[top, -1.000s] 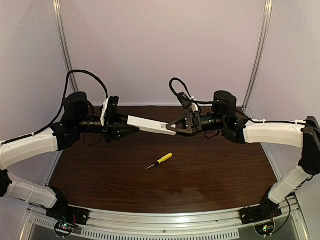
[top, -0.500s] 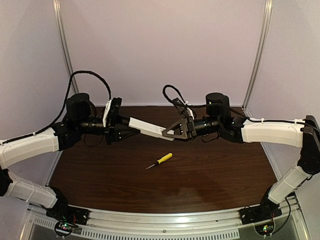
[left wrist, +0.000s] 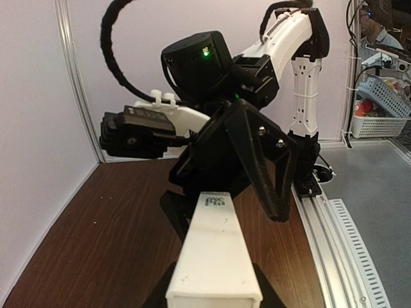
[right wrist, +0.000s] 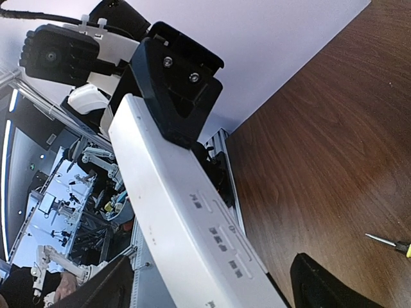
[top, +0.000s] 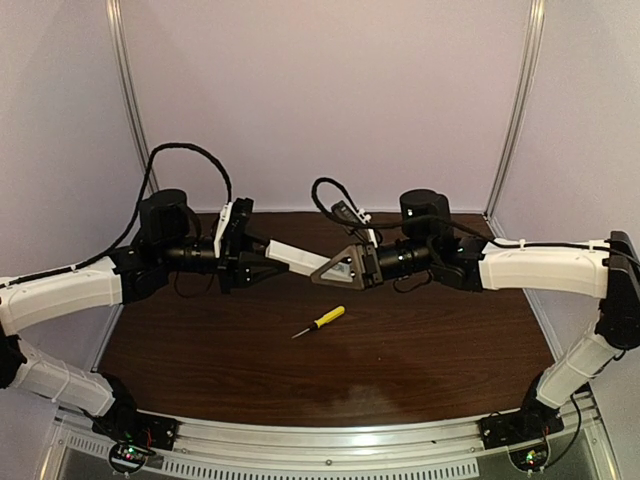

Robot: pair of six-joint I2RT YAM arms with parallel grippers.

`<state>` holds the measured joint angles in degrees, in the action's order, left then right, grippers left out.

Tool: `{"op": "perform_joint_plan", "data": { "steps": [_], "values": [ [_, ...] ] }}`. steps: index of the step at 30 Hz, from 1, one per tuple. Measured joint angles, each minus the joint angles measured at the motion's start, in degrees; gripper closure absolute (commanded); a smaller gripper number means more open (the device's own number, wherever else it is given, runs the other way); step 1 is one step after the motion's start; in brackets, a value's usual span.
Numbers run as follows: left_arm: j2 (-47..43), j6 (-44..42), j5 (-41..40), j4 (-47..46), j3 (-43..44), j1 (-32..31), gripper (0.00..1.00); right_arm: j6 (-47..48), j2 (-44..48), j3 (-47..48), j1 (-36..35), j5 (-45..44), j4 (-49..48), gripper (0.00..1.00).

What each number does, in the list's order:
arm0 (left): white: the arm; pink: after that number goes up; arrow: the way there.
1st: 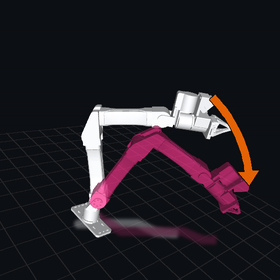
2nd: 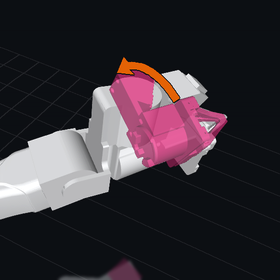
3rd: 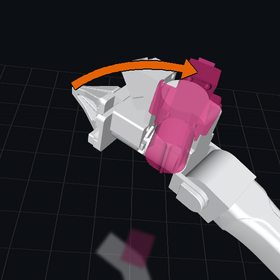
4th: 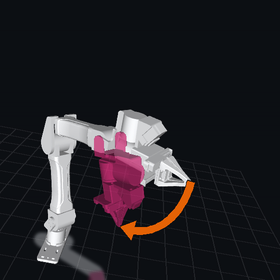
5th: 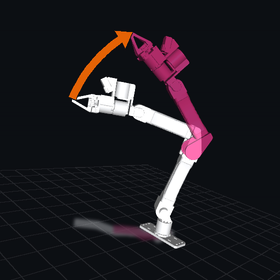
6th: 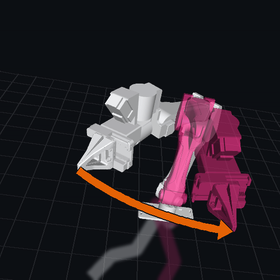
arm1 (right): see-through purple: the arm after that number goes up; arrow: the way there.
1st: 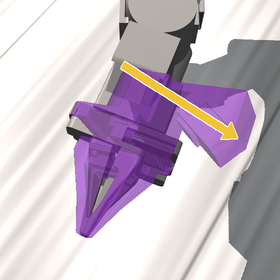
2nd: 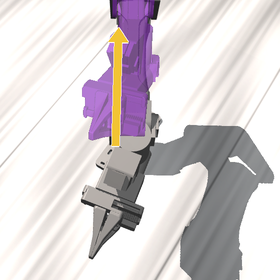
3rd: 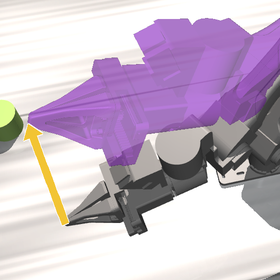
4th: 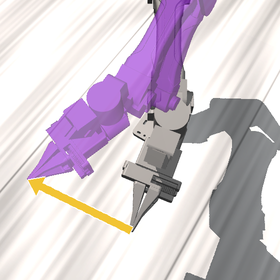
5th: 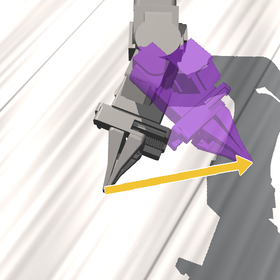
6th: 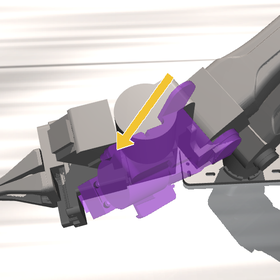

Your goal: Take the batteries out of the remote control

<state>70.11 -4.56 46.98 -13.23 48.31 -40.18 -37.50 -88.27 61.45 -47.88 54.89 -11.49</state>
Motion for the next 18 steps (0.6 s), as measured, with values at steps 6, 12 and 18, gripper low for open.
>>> {"op": "perform_joint_plan", "data": {
  "steps": [6,12,18],
  "values": [
    [0.0,0.2,-0.4,0.0,0.0,0.0,1.0,2.8,1.3,0.5,0.0,-0.9,2.2,0.0],
    [0.0,0.5,-0.5,-0.5,0.0,0.0,1.0,6.1,2.8,1.7,0.0,-2.6,6.4,0.0],
    [0.0,0.9,-0.5,-0.9,0.0,0.0,1.0,10.5,4.9,2.1,0.4,-5.3,11.2,0.0]
  ]
}}
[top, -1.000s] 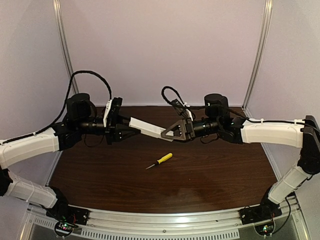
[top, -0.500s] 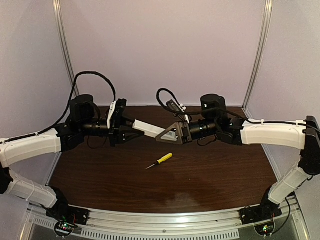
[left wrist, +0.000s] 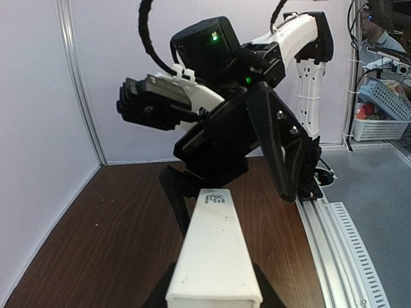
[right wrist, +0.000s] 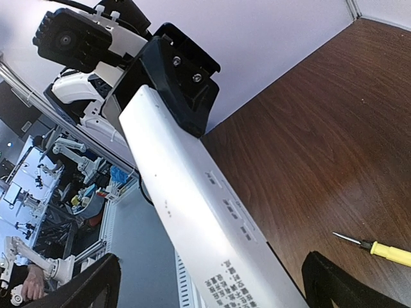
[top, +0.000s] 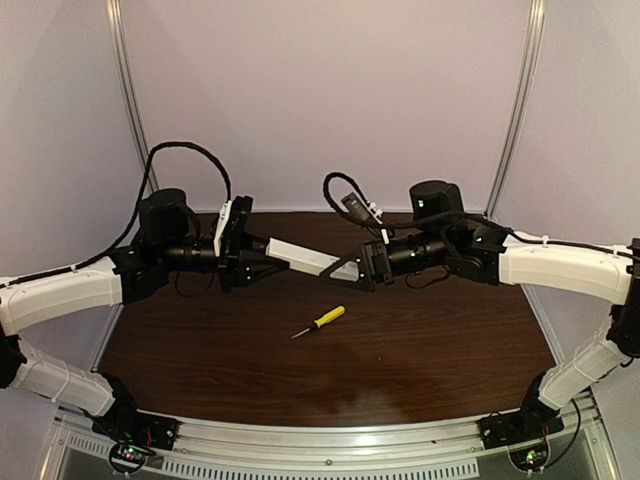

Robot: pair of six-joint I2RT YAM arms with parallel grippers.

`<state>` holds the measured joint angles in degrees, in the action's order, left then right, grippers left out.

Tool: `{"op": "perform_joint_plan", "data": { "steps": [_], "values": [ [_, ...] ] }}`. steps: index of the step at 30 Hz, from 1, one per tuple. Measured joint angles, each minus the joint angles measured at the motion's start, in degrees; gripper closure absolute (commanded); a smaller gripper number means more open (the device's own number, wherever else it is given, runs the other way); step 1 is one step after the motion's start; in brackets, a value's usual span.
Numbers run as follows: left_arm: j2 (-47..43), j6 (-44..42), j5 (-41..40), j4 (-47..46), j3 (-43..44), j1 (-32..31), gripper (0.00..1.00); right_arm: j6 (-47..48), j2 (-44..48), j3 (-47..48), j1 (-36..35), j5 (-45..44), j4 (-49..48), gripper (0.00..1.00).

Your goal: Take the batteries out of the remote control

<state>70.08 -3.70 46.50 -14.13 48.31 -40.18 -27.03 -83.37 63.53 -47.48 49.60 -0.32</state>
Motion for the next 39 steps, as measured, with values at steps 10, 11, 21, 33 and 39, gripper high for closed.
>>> {"op": "perform_joint_plan", "data": {
  "steps": [10,11,21,33,39],
  "values": [
    [0.0,0.9,-0.1,-0.2,0.0,0.0,1.0,8.0,5.0,0.0,1.0,-5.0,5.1,0.0],
    [0.0,1.1,-0.1,-0.2,0.0,0.0,1.0,8.9,5.5,0.0,1.1,-5.5,5.4,0.0],
    [0.0,2.1,-0.2,-0.5,0.0,0.0,1.0,18.3,12.5,-3.8,2.8,-11.0,5.2,0.0],
    [0.0,6.7,-0.1,-3.1,0.1,0.0,1.0,25.5,14.7,-7.0,6.1,-11.3,2.3,0.0],
    [0.0,10.6,-0.5,-5.4,0.4,0.0,1.0,27.4,14.9,-7.0,7.9,-8.9,0.7,0.0]
  ]
}}
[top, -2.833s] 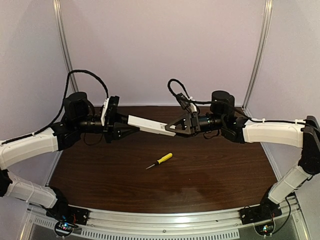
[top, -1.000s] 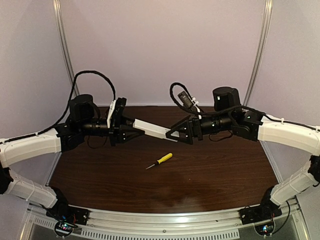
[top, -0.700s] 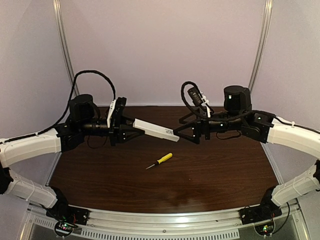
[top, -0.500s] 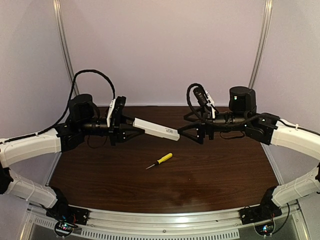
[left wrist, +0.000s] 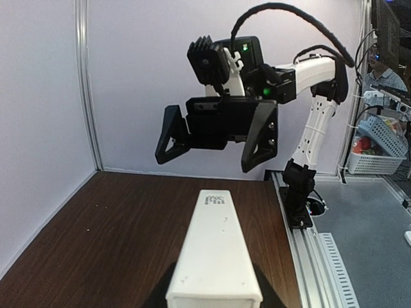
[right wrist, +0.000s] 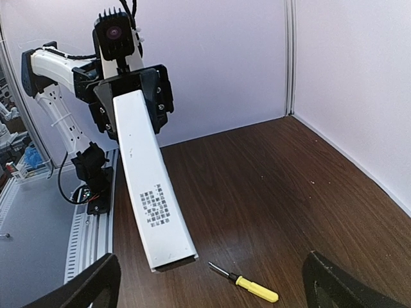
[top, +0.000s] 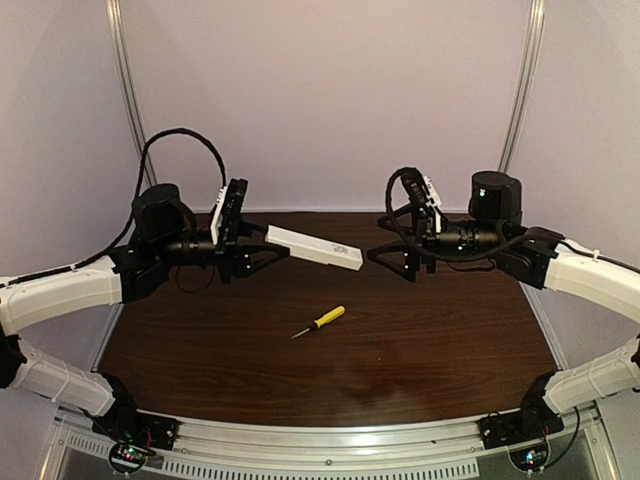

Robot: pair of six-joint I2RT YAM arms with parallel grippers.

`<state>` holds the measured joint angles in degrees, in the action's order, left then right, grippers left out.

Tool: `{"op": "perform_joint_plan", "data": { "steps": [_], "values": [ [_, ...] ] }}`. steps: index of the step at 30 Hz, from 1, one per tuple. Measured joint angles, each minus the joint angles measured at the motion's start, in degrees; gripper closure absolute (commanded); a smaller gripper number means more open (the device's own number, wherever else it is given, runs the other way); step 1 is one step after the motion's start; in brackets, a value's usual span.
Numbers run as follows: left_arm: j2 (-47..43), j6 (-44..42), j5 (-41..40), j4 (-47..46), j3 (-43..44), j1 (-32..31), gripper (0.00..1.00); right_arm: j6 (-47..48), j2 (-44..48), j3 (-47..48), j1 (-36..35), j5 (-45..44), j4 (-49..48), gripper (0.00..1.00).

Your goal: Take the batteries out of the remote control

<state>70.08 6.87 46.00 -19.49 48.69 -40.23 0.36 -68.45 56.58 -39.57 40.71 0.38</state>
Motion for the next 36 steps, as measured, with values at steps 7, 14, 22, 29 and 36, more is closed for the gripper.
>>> {"op": "perform_joint_plan", "data": {
  "steps": [7,14,22,29,36],
  "values": [
    [0.8,5.4,-0.1,-7.3,1.0,0.0,1.0,0.8,1.4,0.0,0.8,3.3,-1.1,0.0],
    [2.4,9.0,-0.1,-12.6,2.2,0.0,1.0,-0.5,3.6,0.0,1.3,5.0,-2.8,0.0],
    [4.7,14.0,0.7,-20.7,2.7,0.0,1.0,-4.9,4.6,-0.7,1.4,6.1,-8.9,0.0],
    [6.3,17.3,1.5,-26.1,3.3,0.0,1.0,-10.1,3.8,-2.1,1.4,6.7,-17.3,0.01],
    [8.1,21.2,2.0,-32.3,3.6,0.0,1.0,-15.5,0.9,-3.0,1.4,7.1,-25.7,0.06]
  ]
}}
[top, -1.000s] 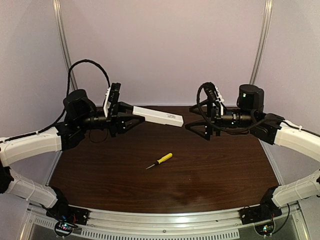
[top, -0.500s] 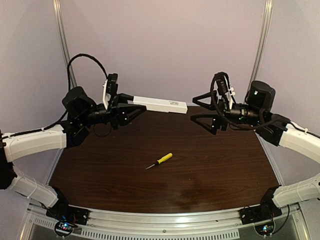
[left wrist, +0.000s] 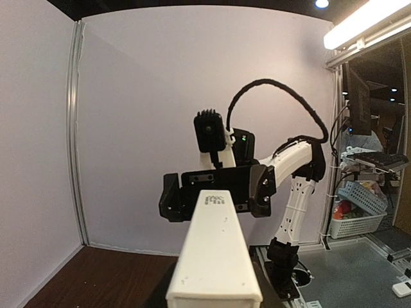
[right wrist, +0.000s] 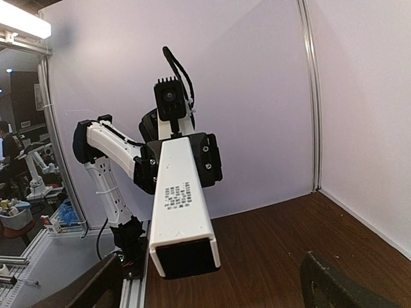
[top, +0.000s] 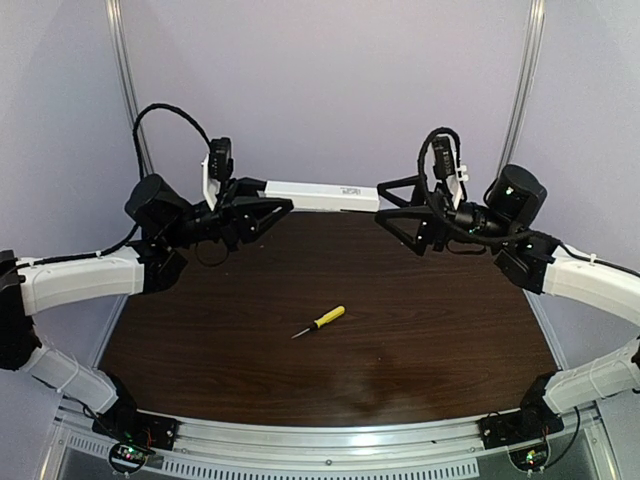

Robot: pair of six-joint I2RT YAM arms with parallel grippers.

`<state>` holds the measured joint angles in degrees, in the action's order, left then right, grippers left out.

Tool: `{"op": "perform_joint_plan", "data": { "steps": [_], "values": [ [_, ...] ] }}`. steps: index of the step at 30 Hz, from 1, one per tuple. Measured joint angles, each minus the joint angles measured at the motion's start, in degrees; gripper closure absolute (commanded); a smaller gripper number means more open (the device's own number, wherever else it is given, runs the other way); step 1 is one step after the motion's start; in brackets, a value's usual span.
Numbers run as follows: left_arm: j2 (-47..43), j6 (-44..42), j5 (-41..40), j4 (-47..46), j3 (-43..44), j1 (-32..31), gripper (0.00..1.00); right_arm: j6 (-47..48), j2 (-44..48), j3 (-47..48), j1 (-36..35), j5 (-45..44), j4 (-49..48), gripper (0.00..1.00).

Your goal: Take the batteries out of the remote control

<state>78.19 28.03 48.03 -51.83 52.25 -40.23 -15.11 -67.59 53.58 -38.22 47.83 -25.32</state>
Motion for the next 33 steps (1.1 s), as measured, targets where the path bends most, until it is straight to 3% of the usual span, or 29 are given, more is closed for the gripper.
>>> {"op": "perform_joint_plan", "data": {
  "steps": [10,33],
  "values": [
    [3.4,3.4,0.5,-5.5,1.3,0.0,1.0,-5.6,-4.0,-0.2,-0.8,1.5,-8.6,0.16],
    [5.5,5.6,0.4,-8.6,1.6,0.0,1.0,-5.8,-7.8,2.8,-3.6,2.3,-11.5,0.28]
  ]
}}
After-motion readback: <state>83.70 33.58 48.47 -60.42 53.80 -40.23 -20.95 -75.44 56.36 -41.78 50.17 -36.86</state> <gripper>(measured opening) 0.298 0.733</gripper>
